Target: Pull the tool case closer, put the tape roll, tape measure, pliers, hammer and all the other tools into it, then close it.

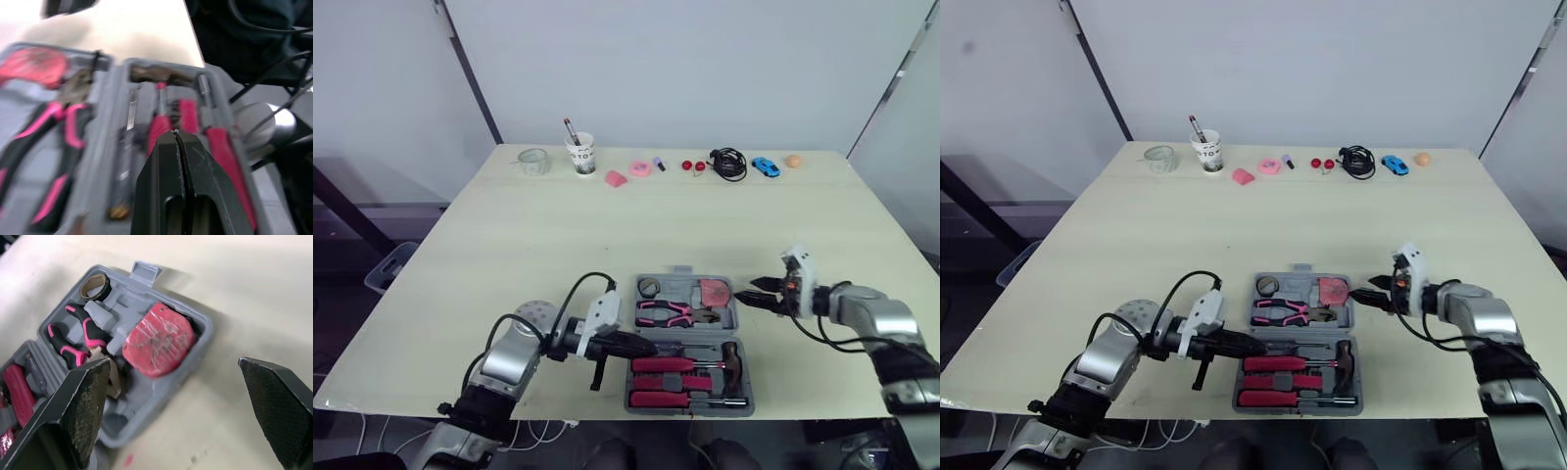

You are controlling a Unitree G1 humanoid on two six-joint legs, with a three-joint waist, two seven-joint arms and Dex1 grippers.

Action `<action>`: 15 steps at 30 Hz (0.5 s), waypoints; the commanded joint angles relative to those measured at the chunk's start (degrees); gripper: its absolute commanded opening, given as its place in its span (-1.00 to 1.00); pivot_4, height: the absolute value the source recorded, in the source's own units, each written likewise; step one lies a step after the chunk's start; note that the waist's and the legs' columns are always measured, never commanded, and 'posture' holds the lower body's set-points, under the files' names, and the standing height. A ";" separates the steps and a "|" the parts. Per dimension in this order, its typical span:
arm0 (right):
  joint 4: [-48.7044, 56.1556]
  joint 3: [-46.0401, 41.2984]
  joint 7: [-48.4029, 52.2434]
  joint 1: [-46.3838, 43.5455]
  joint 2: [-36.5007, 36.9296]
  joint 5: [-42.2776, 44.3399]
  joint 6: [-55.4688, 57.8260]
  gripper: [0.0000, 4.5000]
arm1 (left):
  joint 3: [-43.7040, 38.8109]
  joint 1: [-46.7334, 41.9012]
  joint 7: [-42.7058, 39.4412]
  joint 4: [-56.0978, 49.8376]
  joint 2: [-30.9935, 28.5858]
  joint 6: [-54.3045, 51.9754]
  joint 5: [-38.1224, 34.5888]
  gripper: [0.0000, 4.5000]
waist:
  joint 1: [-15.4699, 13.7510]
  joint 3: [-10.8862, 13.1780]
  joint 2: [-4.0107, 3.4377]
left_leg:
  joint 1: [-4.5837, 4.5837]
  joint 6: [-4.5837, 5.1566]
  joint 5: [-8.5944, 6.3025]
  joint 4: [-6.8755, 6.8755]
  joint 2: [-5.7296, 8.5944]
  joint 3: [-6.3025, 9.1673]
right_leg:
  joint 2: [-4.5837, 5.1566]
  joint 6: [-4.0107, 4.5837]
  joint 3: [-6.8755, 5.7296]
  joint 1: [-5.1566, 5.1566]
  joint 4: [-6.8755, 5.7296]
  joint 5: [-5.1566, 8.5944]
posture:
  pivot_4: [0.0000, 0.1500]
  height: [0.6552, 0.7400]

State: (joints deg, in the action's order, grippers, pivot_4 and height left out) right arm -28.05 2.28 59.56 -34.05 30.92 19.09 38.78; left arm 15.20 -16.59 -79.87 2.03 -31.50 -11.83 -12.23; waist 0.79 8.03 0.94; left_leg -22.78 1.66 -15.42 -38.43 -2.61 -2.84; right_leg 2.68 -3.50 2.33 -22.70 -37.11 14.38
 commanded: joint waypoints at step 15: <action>-32.18 -0.51 6.58 -16.08 -6.77 -3.39 1.79 0.97 | 7.70 1.09 2.03 5.13 0.58 2.22 5.06 -1.00 | 0.72 -0.05 0.01 | 0.08 0.00 0.00 0.01 -0.03 -0.05 | -0.01 0.01 0.04 0.01 -0.03 -0.01 | 1.00 1.00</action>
State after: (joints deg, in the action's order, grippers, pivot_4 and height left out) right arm -58.10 2.86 65.12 -49.41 25.42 14.73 39.17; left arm 21.49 -15.72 -78.22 6.73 -31.08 -10.34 -8.02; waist 1.51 7.99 0.95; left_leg -22.69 1.65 -15.42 -38.41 -2.64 -2.87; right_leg 2.68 -3.49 2.36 -22.69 -37.16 14.37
